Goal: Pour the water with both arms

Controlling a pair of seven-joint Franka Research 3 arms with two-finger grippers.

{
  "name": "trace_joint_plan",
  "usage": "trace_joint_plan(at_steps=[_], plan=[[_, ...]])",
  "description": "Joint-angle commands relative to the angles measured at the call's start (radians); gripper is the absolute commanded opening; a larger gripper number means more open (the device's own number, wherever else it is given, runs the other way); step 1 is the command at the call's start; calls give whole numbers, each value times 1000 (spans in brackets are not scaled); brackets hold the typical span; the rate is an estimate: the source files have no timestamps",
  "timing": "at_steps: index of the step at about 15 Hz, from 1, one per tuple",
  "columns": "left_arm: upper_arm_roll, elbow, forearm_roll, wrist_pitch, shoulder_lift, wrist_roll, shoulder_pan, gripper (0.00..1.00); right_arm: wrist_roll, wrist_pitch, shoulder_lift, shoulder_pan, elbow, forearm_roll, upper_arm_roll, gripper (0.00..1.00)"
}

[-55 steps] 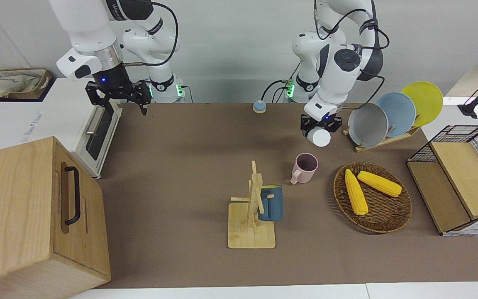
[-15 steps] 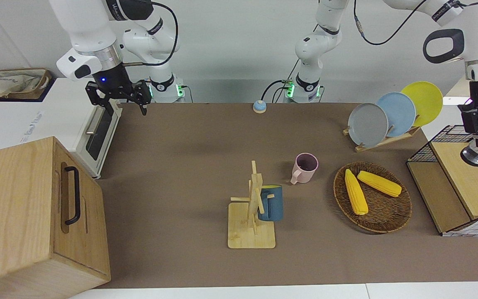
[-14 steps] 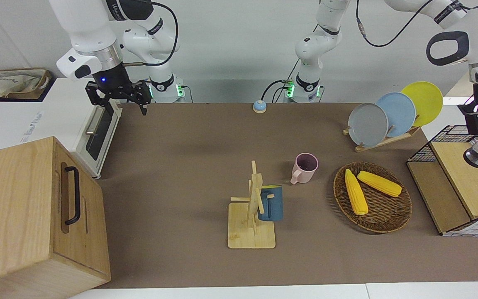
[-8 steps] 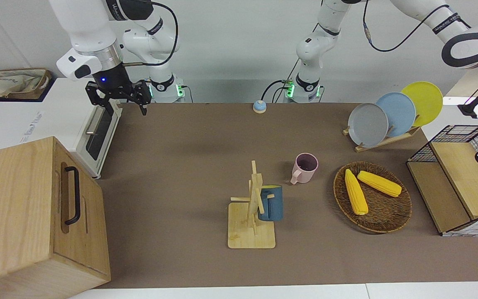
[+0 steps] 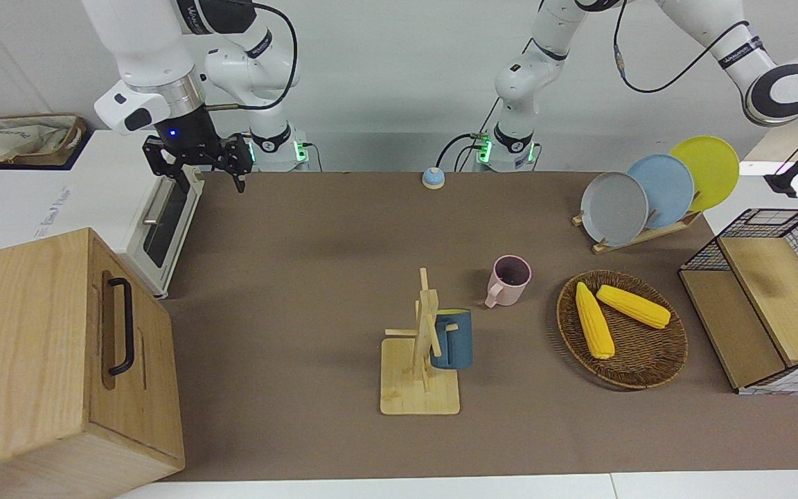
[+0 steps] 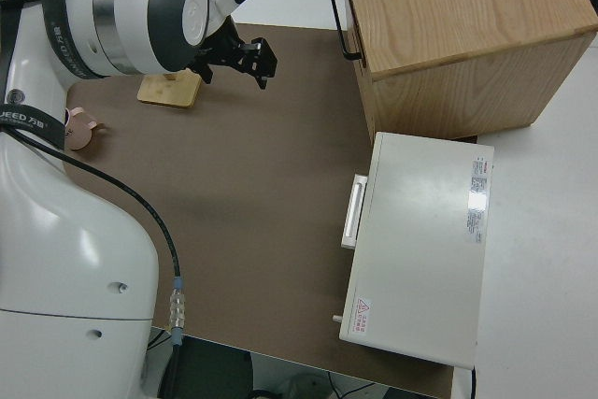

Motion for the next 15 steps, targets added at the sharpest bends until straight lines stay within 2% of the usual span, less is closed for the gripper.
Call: trace_joint_plan(at_steps=[1, 8, 15], plan=[[-3, 32, -92, -9, 26, 102, 21, 0, -11, -8, -4, -8, 4, -4, 6, 985], [-3, 12, -149, -9, 59, 168, 37, 0, -10, -8, -4, -7, 4, -3, 6, 985], [2, 12, -135, -43, 62, 73, 37, 0, -11, -8, -4, -8, 4, -4, 6, 985]])
